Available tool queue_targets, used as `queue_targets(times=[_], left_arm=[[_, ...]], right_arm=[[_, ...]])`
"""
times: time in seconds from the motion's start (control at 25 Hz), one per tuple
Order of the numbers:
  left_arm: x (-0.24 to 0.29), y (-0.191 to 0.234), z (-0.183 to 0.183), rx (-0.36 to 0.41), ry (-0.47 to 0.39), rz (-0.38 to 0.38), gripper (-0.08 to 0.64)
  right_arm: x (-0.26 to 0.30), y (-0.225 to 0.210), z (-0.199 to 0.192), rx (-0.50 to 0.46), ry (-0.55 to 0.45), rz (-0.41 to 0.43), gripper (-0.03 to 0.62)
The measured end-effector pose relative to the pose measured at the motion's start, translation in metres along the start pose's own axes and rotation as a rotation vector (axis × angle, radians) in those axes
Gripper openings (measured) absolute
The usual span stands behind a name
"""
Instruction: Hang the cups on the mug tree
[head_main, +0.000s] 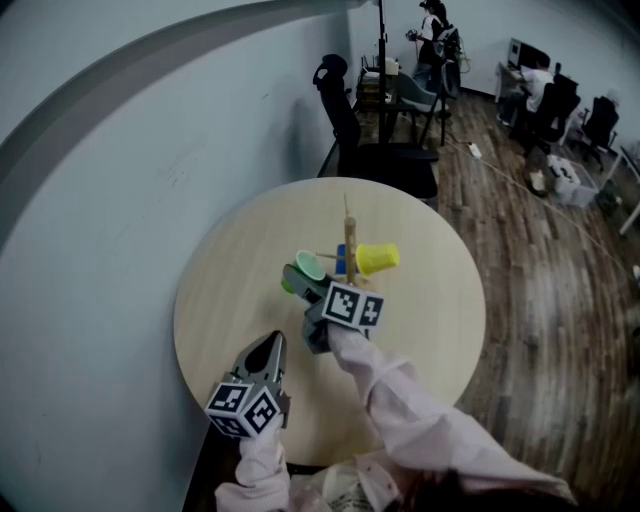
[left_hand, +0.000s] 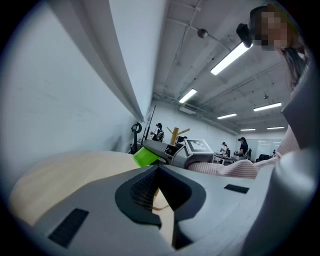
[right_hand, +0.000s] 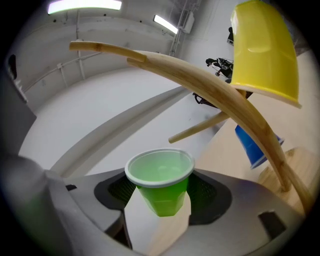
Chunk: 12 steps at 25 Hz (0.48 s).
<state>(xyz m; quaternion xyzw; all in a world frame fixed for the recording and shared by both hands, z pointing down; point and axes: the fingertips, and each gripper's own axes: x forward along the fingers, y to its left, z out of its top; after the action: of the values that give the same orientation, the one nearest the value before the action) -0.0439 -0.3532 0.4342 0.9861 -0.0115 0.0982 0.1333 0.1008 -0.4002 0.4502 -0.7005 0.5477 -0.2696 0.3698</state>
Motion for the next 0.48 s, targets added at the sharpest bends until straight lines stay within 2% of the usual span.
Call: queue_targets(times=[0.28, 0.48], left_arm=[[0.001, -0.001, -0.005, 0.001, 0.021, -0.004, 0.002], [0.005, 0.001, -0.008, -0.001, 0.028, -0.006, 0.002]], right_arm=[[-0.004, -0.003, 0.016, 0.134, -0.081, 0.028, 0.302], [-0.005, -0.01, 0.025, 0.155, -0.11, 0.032, 0.302]])
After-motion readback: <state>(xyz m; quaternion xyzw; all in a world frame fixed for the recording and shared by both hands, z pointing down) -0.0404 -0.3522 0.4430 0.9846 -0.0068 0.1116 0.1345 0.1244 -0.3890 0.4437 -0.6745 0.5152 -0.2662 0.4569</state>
